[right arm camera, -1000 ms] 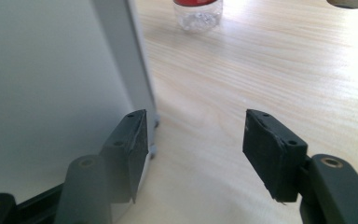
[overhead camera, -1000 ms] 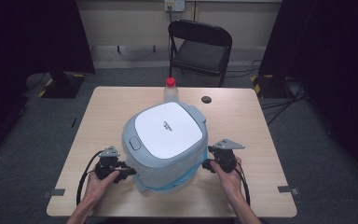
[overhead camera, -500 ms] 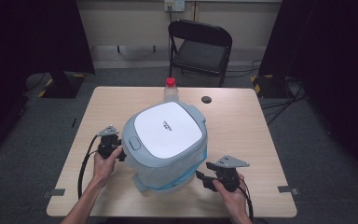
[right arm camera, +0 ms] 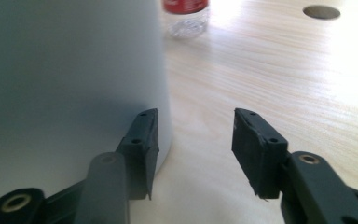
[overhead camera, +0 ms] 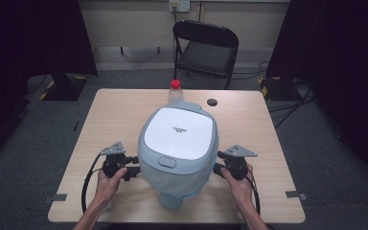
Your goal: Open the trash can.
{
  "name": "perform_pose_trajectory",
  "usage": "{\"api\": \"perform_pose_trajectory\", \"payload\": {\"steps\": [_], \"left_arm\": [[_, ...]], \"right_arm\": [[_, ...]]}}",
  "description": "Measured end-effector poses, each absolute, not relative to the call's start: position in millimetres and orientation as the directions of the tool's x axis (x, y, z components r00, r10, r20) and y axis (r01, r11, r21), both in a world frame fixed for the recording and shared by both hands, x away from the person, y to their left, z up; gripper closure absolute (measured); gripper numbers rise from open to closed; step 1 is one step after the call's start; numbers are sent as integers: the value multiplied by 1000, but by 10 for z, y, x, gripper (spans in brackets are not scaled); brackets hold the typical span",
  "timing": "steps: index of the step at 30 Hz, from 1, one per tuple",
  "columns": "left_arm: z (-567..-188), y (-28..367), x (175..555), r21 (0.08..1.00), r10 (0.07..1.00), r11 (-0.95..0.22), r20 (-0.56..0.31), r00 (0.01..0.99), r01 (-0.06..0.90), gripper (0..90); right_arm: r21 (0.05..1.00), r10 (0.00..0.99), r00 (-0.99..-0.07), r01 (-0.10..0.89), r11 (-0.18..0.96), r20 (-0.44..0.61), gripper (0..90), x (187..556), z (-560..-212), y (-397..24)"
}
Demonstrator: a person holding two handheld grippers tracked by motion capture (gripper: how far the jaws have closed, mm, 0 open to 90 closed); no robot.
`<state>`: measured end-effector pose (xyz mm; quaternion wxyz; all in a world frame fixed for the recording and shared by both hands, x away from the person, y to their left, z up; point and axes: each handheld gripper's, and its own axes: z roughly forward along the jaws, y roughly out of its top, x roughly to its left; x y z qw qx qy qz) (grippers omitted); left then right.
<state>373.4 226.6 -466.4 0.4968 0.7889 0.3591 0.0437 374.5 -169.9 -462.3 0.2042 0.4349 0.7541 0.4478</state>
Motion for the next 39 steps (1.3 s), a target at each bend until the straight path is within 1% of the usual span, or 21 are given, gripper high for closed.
{"api": "perform_pose_trajectory", "payload": {"steps": [1, 2, 5, 6, 8, 9, 10, 11, 13, 15, 20, 22, 24, 25, 27, 29, 31, 33, 35, 39], "left_arm": [[-4683, 2271, 3729, 811, 628, -264, -266, 731, 522, 461], [-4715, 2296, 3738, 801, 657, -272, -251, 711, 533, 461], [-4794, 2428, 3820, 778, 739, -232, -250, 626, 584, 449], [-4824, 2492, 3877, 775, 753, -205, -266, 602, 598, 447], [-4832, 2505, 3903, 776, 763, -199, -261, 591, 599, 440], [-4834, 2503, 3927, 773, 768, -195, -262, 585, 603, 432], [-4832, 2491, 3950, 773, 765, -195, -265, 587, 603, 424], [-4824, 2469, 3972, 777, 760, -204, -258, 597, 595, 424], [-4804, 2424, 4013, 788, 755, -201, -255, 604, 583, 413], [-4780, 2386, 4015, 791, 745, -211, -250, 619, 574, 411], [-4743, 2383, 3926, 792, 720, -235, -247, 648, 563, 391], [-4753, 2449, 3853, 791, 739, -204, -262, 621, 577, 427], [-4760, 2479, 3836, 784, 736, -210, -266, 622, 584, 419], [-4768, 2510, 3815, 779, 736, -211, -270, 621, 590, 396], [-4771, 2537, 3782, 785, 738, -196, -276, 615, 588, 404], [-4760, 2555, 3765, 783, 743, -200, -270, 612, 588, 417], [-4753, 2571, 3757, 780, 739, -196, -280, 612, 594, 449], [-4755, 2601, 3741, 778, 739, -194, -284, 610, 597, 459], [-4760, 2635, 3734, 777, 743, -184, -292, 603, 602, 447], [-4741, 2679, 3719, 780, 772, -185, -262, 580, 598, 463]], "right_arm": [[853, 840, -537, 475, 216, 86, 462, 3785, -4626, -1704], [855, 842, -533, 473, 214, 84, 458, 3799, -4602, -1697], [857, 844, -532, 463, 225, 66, 455, 3771, -4565, -1693], [855, 838, -541, 467, 227, 73, 443, 3727, -4548, -1712], [851, 836, -543, 473, 226, 80, 442, 3702, -4546, -1719], [851, 834, -547, 473, 228, 81, 458, 3679, -4549, -1722], [852, 830, -552, 469, 232, 77, 492, 3650, -4556, -1713], [852, 830, -552, 469, 232, 77, 492, 3650, -4556, -1713], [848, 817, -564, 485, 215, 115, 535, 3691, -4553, -1681], [849, 805, -582, 480, 222, 119, 522, 3727, -4548, -1633], [848, 787, -607, 473, 240, 116, 525, 3808, -4545, -1502], [849, 777, -618, 469, 241, 121, 534, 3879, -4548, -1399], [849, 772, -623, 470, 242, 125, 544, 3905, -4549, -1373], [848, 767, -628, 471, 243, 129, 542, 3926, -4550, -1353], [845, 762, -633, 477, 243, 138, 556, 3960, -4549, -1311], [843, 759, -636, 477, 248, 136, 607, 3974, -4540, -1263], [839, 752, -645, 480, 256, 140, 654, 3971, -4527, -1228], [832, 736, -660, 485, 268, 148, 631, 3965, -4517, -1229], [830, 722, -674, 485, 275, 155, 638, 3951, -4516, -1217], [829, 699, -694, 486, 276, 175, 652, 3923, -4525, -1161]]}}
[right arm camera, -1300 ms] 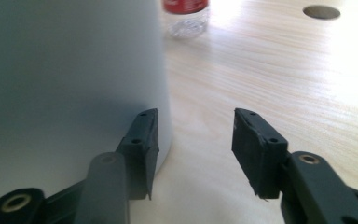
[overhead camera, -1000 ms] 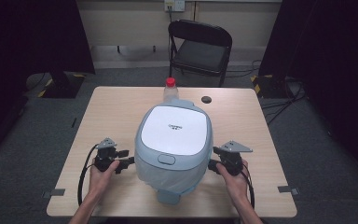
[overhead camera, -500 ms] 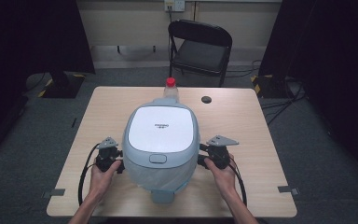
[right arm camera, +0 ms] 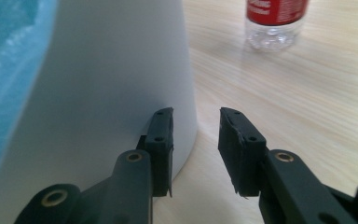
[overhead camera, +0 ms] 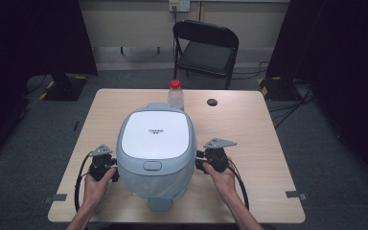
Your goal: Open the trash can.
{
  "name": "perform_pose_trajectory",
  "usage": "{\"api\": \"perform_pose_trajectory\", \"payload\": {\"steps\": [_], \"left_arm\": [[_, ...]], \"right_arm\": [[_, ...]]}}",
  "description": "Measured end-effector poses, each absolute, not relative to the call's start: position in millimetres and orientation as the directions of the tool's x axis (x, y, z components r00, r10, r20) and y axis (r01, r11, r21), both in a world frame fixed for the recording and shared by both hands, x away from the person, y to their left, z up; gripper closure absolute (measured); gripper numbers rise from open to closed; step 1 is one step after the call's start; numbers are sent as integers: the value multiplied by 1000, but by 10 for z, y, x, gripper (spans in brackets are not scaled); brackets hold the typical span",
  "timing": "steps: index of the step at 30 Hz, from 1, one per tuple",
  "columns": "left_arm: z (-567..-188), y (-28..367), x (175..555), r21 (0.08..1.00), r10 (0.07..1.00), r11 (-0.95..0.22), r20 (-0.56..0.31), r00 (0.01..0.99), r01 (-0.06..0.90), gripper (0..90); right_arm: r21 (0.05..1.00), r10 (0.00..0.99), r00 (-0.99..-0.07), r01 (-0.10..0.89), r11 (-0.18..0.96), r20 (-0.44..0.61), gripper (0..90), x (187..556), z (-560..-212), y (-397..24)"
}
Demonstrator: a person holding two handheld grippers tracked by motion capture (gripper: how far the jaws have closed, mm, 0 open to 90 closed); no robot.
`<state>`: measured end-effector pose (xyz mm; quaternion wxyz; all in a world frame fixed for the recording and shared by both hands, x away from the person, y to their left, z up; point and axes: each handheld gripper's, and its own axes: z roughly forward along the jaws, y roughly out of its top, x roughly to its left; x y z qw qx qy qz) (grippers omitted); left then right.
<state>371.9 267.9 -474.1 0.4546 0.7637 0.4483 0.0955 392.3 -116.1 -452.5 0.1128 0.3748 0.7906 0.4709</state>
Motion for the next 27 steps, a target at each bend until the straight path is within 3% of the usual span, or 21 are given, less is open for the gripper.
{"api": "perform_pose_trajectory", "payload": {"steps": [7, 13, 18, 23, 27], "left_arm": [[-4763, 2772, 3701, 782, 776, -158, -279, 565, 603, 481], [-4761, 2841, 3713, 783, 781, -169, -264, 566, 598, 383], [-4853, 3013, 3738, 755, 828, -191, -220, 517, 627, 354], [-4910, 3076, 3737, 735, 848, -251, -148, 509, 630, 310], [-4966, 3063, 3747, 734, 853, -297, -84, 515, 611, 283]], "right_arm": [[830, 682, -708, 482, 281, 180, 599, 3909, -4537, -1080], [819, 684, -712, 481, 314, 156, 412, 3940, -4540, -1118], [823, 691, -697, 497, 274, 190, 347, 3955, -4526, -1243], [844, 702, -685, 481, 235, 195, 340, 3917, -4398, -1363], [852, 685, -703, 465, 241, 189, 471, 3869, -4252, -1430]]}}
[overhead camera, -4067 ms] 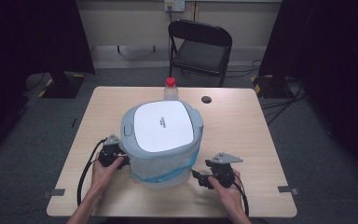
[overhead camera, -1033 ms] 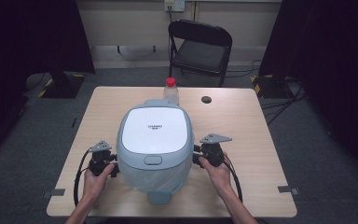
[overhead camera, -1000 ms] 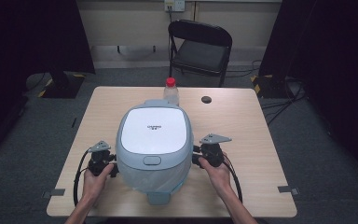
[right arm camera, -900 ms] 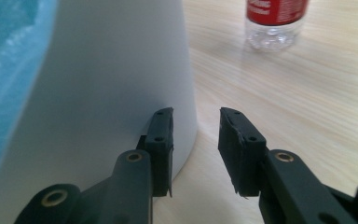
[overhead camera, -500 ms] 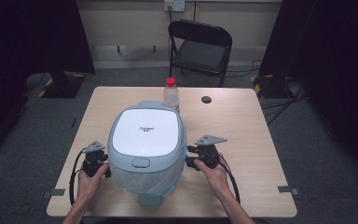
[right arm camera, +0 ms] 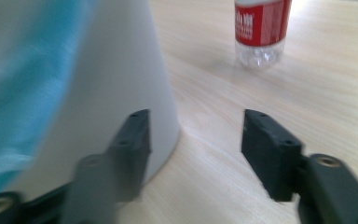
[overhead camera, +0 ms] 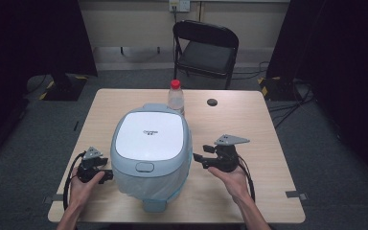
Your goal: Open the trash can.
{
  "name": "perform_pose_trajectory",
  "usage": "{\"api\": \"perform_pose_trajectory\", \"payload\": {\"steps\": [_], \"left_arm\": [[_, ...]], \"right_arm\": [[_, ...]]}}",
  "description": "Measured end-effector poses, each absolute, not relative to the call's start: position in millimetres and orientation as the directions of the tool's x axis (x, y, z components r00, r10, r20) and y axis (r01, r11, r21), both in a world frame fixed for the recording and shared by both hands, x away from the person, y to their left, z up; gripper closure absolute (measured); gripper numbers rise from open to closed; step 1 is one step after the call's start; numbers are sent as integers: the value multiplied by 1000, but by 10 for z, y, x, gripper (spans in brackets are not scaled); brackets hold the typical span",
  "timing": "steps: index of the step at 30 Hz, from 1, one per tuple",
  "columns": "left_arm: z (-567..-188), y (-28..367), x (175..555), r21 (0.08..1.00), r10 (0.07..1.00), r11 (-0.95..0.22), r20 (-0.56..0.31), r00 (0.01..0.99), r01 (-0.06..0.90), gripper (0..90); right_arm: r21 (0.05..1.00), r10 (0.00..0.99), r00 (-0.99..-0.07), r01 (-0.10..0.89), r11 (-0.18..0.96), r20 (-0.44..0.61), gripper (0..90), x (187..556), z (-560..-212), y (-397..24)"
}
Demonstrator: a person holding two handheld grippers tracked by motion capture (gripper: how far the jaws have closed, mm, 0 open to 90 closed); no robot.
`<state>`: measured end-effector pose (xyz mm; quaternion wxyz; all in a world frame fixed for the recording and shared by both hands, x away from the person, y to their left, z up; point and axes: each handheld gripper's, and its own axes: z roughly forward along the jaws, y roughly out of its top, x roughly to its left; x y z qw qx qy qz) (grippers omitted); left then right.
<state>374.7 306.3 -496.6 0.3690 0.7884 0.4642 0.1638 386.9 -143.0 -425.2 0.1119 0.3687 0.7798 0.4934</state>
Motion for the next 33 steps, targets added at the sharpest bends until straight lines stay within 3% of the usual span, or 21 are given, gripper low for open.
{"api": "perform_pose_trajectory", "payload": {"steps": [2, 5, 8, 10, 19, 28, 33], "left_arm": [[-4971, 3054, 3751, 735, 860, -306, -60, 508, 606, 284], [-4999, 3023, 3749, 743, 875, -325, 1, 484, 585, 284], [-5017, 3023, 3763, 748, 880, -314, -1, 475, 584, 227], [-5017, 3023, 3770, 743, 882, -316, 1, 471, 590, 182], [-5019, 3014, 3770, 740, 887, -312, 2, 461, 596, 162], [-5019, 2982, 3767, 738, 900, -295, 2, 435, 607, 151], [-5019, 2981, 3767, 738, 901, -294, 2, 434, 607, 149]], "right_arm": [[870, 670, -708, 455, 192, 222, 554, 3826, -4116, -1492], [881, 660, -716, 439, 175, 226, 585, 3796, -4015, -1527], [896, 641, -738, 408, 175, 211, 607, 3740, -3847, -1553], [909, 609, -762, 386, 158, 218, 676, 3668, -3668, -1575], [947, 535, -821, 301, 110, 199, 900, 3469, -3126, -1588], [968, 364, -922, 199, 152, 133, 900, 3162, -2740, -1100], [957, 277, -954, 180, 227, 114, 900, 3055, -2747, -727]]}}
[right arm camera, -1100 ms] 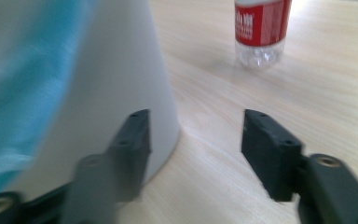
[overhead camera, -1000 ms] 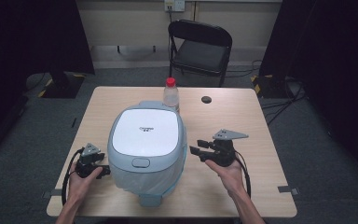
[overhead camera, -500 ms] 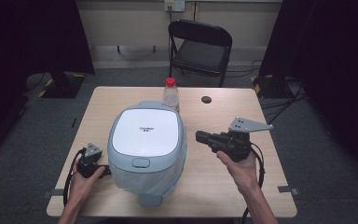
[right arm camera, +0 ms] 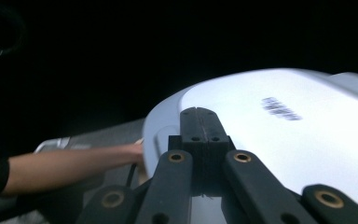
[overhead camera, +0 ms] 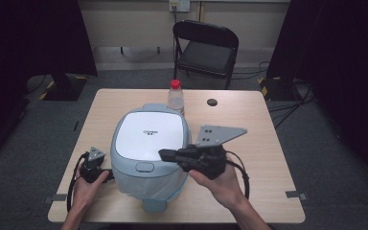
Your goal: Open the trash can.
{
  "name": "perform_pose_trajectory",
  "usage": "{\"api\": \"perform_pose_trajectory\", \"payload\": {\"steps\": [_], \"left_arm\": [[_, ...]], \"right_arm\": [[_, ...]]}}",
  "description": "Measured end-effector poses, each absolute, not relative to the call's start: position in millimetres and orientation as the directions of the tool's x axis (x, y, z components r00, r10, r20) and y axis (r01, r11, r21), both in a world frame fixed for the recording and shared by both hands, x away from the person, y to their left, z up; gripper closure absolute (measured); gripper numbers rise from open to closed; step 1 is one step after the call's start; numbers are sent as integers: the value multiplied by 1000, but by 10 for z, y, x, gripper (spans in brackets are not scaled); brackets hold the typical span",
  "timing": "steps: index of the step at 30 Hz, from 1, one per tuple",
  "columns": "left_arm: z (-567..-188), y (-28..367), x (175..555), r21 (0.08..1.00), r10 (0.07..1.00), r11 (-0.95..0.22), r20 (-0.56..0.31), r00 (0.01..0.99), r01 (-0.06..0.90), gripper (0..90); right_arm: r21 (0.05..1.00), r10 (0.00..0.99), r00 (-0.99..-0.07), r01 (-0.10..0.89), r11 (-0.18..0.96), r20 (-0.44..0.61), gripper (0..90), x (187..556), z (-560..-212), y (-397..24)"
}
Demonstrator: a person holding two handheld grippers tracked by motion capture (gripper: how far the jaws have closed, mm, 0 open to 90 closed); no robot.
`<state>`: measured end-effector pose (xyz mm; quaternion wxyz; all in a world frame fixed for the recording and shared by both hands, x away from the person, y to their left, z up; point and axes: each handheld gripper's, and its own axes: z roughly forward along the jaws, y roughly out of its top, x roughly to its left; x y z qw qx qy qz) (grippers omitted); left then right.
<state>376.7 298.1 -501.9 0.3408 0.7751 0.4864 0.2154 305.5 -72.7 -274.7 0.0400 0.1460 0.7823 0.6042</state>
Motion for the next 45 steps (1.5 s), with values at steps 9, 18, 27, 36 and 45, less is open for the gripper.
{"api": "perform_pose_trajectory", "payload": {"steps": [9, 18, 27, 36, 45], "left_arm": [[-5019, 2980, 3767, 738, 901, -293, 1, 434, 607, 149], [-5020, 2979, 3767, 739, 901, -293, 1, 433, 607, 148], [-5019, 2981, 3769, 738, 901, -293, 0, 434, 608, 147], [-5020, 2979, 3769, 738, 901, -291, -3, 434, 609, 146], [-5020, 2971, 3776, 738, 903, -289, -2, 431, 610, 140]], "right_arm": [[937, 231, -966, 182, 298, 114, 900, 3046, -2894, -446], [936, 231, -967, 176, 305, 107, 900, 3032, -2910, -427], [949, 263, -958, 186, 257, 116, 845, 3076, -2933, -539], [961, 418, -899, 217, 171, 129, 733, 3232, -2902, -1004], [952, 637, -763, 266, 154, 110, 554, 3675, -3002, -1466]]}}
